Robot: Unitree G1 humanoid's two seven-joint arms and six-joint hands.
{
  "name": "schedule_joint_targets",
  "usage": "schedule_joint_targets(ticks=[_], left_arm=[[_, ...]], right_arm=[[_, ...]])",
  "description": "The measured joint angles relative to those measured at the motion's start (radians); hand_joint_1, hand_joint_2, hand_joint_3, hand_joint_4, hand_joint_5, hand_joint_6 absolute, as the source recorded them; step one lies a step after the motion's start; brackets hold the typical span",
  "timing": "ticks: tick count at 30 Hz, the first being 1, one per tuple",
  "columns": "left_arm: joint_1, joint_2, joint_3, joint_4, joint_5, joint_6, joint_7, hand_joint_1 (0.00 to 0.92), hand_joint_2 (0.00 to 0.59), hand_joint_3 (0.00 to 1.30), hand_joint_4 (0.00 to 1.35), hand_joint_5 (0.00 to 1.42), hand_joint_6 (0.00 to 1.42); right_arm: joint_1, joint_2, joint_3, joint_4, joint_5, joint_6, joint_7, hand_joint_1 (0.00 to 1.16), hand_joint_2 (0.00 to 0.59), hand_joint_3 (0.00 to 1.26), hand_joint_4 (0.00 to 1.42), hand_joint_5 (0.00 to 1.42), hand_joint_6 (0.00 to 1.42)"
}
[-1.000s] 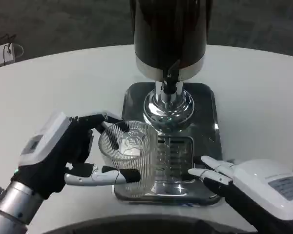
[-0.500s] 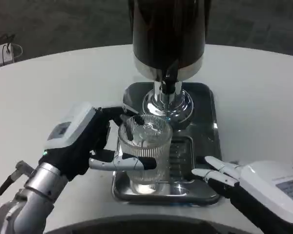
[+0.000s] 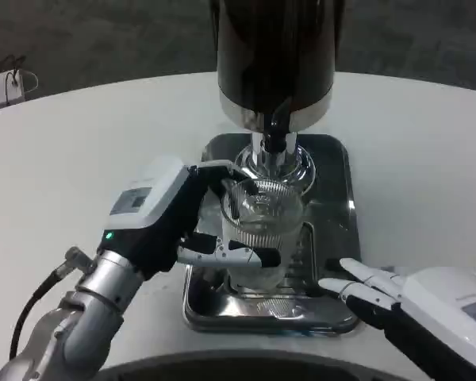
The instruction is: Grasp the cup under the faucet to collect the drink, then remove the cup.
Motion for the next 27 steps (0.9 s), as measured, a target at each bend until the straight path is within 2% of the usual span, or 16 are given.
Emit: schedule_joint_targets(ticks=[6,9,13,14,20,23,25,27], left_arm=[[-0.022,-0.012,-0.034,0.001,0.032,0.037,0.03,0.54,0.0,0.99,1.1,1.33,1.42],[-0.033,-0.016,-0.048,0.001,0.042,0.061,0.041,0.527,0.0,0.93,1.01,1.25,1.42],[-0.049,-0.016,-0.071,-0.001,0.067,0.091,0.046,0.467,0.0,0.85,0.87,1.13,1.4],[-0.051,-0.016,-0.077,-0.002,0.069,0.103,0.046,0.443,0.0,0.82,0.8,1.1,1.39],[-0.053,0.0,-0.099,-0.007,0.069,0.15,0.01,0.272,0.021,0.73,0.63,1.0,1.34],[-0.052,0.011,-0.103,-0.013,0.069,0.156,0.001,0.231,0.023,0.7,0.56,0.96,1.31],[-0.052,0.02,-0.103,-0.02,0.066,0.156,-0.001,0.199,0.021,0.62,0.47,0.9,1.27],[-0.049,0.028,-0.103,-0.032,0.066,0.157,-0.004,0.161,0.006,0.49,0.37,0.8,1.18]], right_arm=[[0.024,0.017,-0.035,0.0,0.024,-0.03,0.0,0.56,0.475,0.17,0.03,0.11,0.08],[0.033,0.02,-0.054,0.0,0.041,-0.043,0.0,0.56,0.475,0.17,0.03,0.11,0.08],[0.042,0.02,-0.073,0.0,0.052,-0.045,0.0,0.56,0.475,0.17,0.03,0.12,0.09],[0.042,0.02,-0.075,0.0,0.058,-0.045,0.0,0.56,0.475,0.17,0.03,0.12,0.09],[0.044,0.02,-0.079,0.0,0.07,-0.044,0.0,0.56,0.475,0.17,0.03,0.12,0.11],[0.043,0.019,-0.078,0.0,0.074,-0.043,0.0,0.56,0.475,0.17,0.03,0.12,0.11],[0.043,0.019,-0.077,0.0,0.074,-0.04,0.0,0.56,0.475,0.17,0.03,0.12,0.11],[0.039,0.017,-0.072,0.0,0.073,-0.034,0.0,0.56,0.475,0.17,0.03,0.12,0.11]])
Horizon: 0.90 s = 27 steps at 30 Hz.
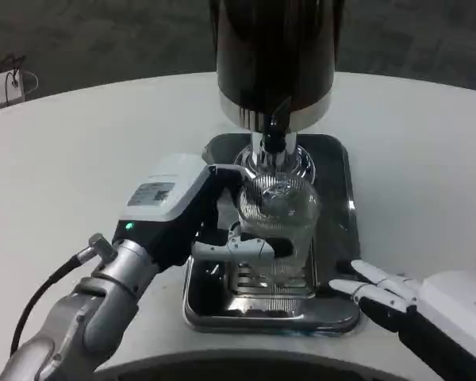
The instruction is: Grasp the cup under the faucet to collect the drink, then remove the cup.
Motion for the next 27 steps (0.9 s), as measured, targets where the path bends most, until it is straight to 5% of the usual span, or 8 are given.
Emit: schedule_joint_targets(ticks=[4,13,27], left_arm=[[0.009,0.012,0.003,-0.028,-0.01,0.0,-0.003,0.073,0.002,0.25,0.15,0.53,0.86],[0.052,0.049,0.04,-0.105,-0.046,0.014,-0.031,0.033,0.001,0.22,0.05,0.29,0.6],[0.267,0.095,0.227,-0.35,-0.32,-0.035,-0.131,0.0,0.042,0.21,0.16,0.27,0.36]], right_arm=[[-0.005,-0.002,0.009,0.0,-0.001,0.011,0.0,0.56,0.475,0.17,0.03,0.13,0.11],[-0.014,-0.006,0.012,0.0,0.002,0.032,0.0,0.56,0.475,0.18,0.03,0.15,0.11],[-0.007,-0.016,0.016,-0.002,0.004,0.041,0.0,0.56,0.475,0.18,0.04,0.15,0.13]])
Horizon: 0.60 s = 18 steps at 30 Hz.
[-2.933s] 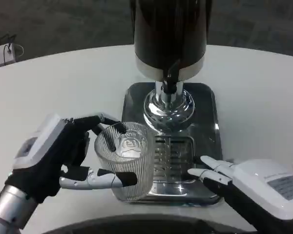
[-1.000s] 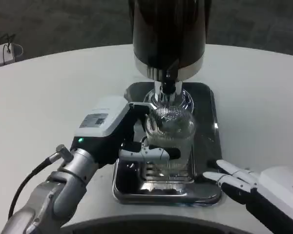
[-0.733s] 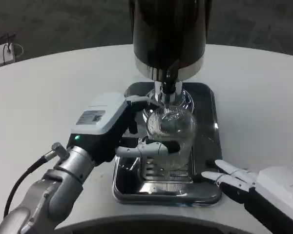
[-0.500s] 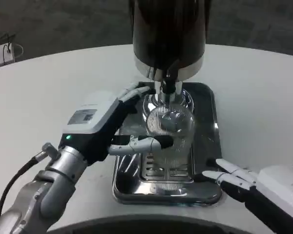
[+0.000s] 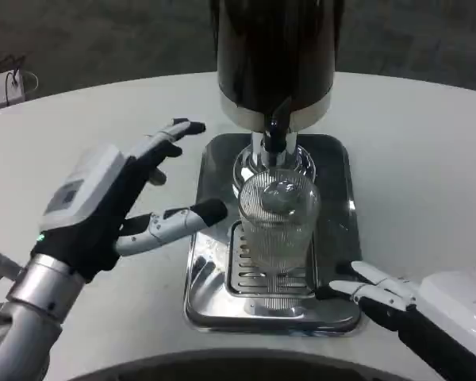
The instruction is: Grasp the cup under the faucet to collect the drink, then remove the cup.
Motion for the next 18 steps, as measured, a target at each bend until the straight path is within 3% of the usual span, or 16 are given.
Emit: schedule_joint_targets(ticks=[4,9,18], left_arm=[[0.025,0.0,0.052,-0.078,-0.165,-0.012,-0.09,0.0,0.047,0.17,0.14,0.24,0.31],[0.029,-0.008,0.069,-0.18,-0.31,0.016,-0.195,0.0,0.053,0.11,0.06,0.18,0.28],[-0.012,-0.026,0.076,-0.274,-0.436,0.139,-0.339,0.0,0.056,0.06,0.02,0.16,0.24]], right_arm=[[-0.003,0.0,0.016,0.0,-0.003,0.006,0.0,0.56,0.475,0.18,0.04,0.15,0.13],[-0.012,-0.001,0.044,0.0,-0.019,0.016,0.0,0.56,0.475,0.19,0.04,0.15,0.13],[-0.025,-0.001,0.075,0.0,-0.041,0.032,-0.001,0.56,0.475,0.19,0.05,0.15,0.13]])
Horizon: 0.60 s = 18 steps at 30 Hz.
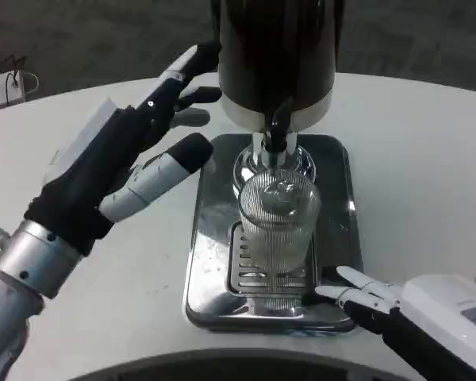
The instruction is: Grasp the cup under the faucet to collect the drink, then remove the cup.
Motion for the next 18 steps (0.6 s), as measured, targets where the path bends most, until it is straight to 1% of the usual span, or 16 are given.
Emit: schedule_joint_targets(ticks=[2,5,11,18], left_arm=[[-0.025,-0.006,-0.01,-0.002,-0.005,0.035,-0.034,0.0,0.058,0.06,0.01,0.15,0.24],[-0.051,-0.012,-0.025,0.0,-0.007,0.059,-0.06,0.0,0.058,0.05,0.01,0.15,0.22],[-0.107,-0.032,-0.043,0.017,0.006,0.1,-0.086,0.0,0.055,0.05,0.0,0.14,0.22],[-0.177,-0.036,-0.083,0.042,0.044,0.139,-0.12,0.0,0.055,0.05,0.0,0.13,0.21]], right_arm=[[-0.003,0.0,0.002,0.0,-0.002,0.002,-0.001,0.56,0.475,0.19,0.05,0.15,0.13],[-0.004,0.001,0.003,0.0,-0.003,0.002,-0.002,0.56,0.475,0.19,0.05,0.15,0.13],[-0.004,0.006,0.003,0.0,-0.005,0.002,-0.002,0.56,0.475,0.19,0.05,0.15,0.13],[-0.004,0.02,0.003,0.0,-0.004,0.002,-0.002,0.56,0.475,0.19,0.05,0.15,0.13]])
